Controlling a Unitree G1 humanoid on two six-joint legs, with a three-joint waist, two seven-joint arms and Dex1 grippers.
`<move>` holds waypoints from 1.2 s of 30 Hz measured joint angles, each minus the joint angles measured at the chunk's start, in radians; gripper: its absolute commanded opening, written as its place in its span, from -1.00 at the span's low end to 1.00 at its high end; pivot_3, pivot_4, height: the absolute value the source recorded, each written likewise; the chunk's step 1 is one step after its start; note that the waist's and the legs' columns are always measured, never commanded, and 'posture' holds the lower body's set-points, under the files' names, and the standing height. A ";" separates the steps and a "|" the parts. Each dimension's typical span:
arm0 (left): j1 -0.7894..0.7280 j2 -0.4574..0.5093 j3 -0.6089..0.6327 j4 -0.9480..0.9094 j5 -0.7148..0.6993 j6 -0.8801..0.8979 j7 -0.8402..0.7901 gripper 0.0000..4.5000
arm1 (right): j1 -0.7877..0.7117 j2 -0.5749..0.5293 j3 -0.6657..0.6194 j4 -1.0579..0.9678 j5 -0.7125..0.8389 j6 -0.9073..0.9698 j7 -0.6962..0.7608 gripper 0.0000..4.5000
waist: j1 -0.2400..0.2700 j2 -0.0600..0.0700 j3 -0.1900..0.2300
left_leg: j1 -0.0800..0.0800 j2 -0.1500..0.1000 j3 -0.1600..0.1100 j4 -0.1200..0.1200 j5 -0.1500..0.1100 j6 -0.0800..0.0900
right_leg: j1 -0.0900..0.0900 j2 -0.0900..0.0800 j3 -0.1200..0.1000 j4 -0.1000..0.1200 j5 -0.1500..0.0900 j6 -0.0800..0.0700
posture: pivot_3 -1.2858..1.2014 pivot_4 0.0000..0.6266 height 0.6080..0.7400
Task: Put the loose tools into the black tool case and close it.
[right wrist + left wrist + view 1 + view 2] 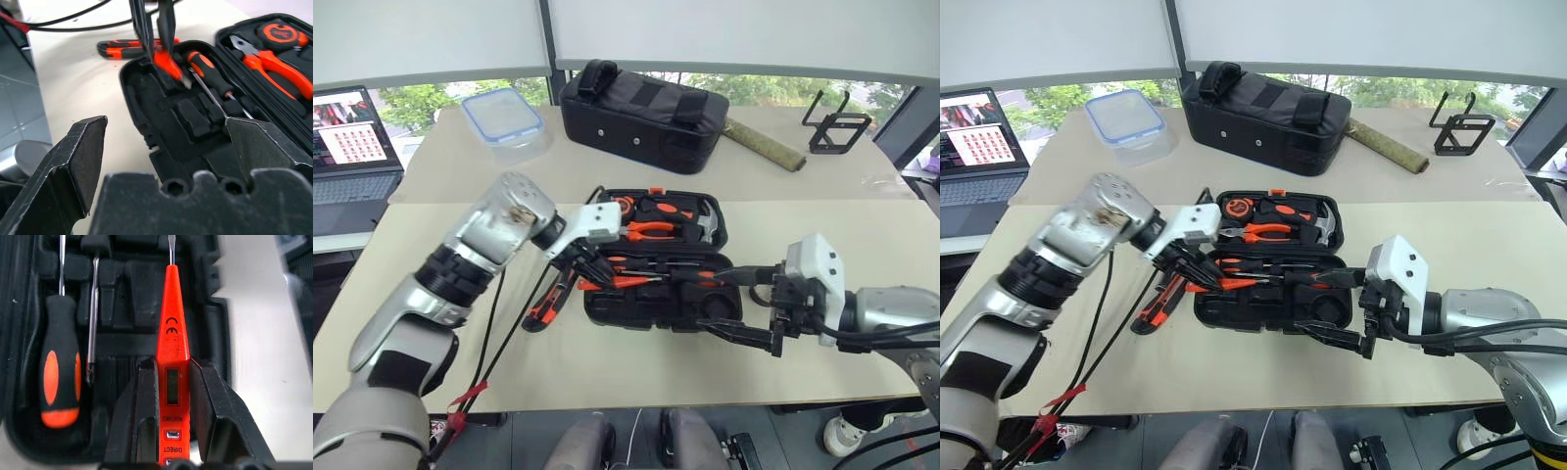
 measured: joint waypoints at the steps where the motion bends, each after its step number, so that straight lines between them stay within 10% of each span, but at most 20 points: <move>1: -0.006 -0.009 -0.005 0.014 0.008 -0.001 0.008 -0.81 | 0.001 0.001 0.000 -0.001 0.000 0.000 -0.002 1.00 | 0.000 0.000 0.000 | 0.000 0.000 0.000 0.000 0.000 0.000 | 0.000 0.000 0.000 0.000 0.000 0.000 | 0.03 -0.52 0.62; 25: -0.038 -0.145 -0.052 0.172 0.168 -0.151 0.028 -0.81 | 0.019 0.037 -0.004 -0.005 0.000 -0.014 -0.075 1.00 | 0.004 0.000 0.000 | 0.002 0.000 0.000 0.000 0.000 0.000 | 0.002 0.000 0.000 0.000 0.000 0.000 | 0.03 -0.52 0.62; 33: -0.035 -0.142 0.034 0.114 0.086 -0.073 -0.006 0.60 | 0.018 0.044 0.001 -0.004 0.000 -0.014 -0.083 1.00 | 0.003 0.000 0.000 | 0.001 0.000 0.000 0.000 0.000 0.000 | 0.001 0.001 -0.001 0.000 0.000 0.000 | 0.03 -0.52 0.62; 36: -0.036 -0.106 0.082 0.047 0.029 -0.035 -0.033 0.60 | 0.018 0.044 0.001 -0.003 0.001 -0.015 -0.082 1.00 | 0.001 0.000 0.000 | 0.002 0.000 0.000 0.000 0.000 0.000 | 0.001 0.001 -0.001 0.000 0.000 0.000 | 0.03 -0.52 0.62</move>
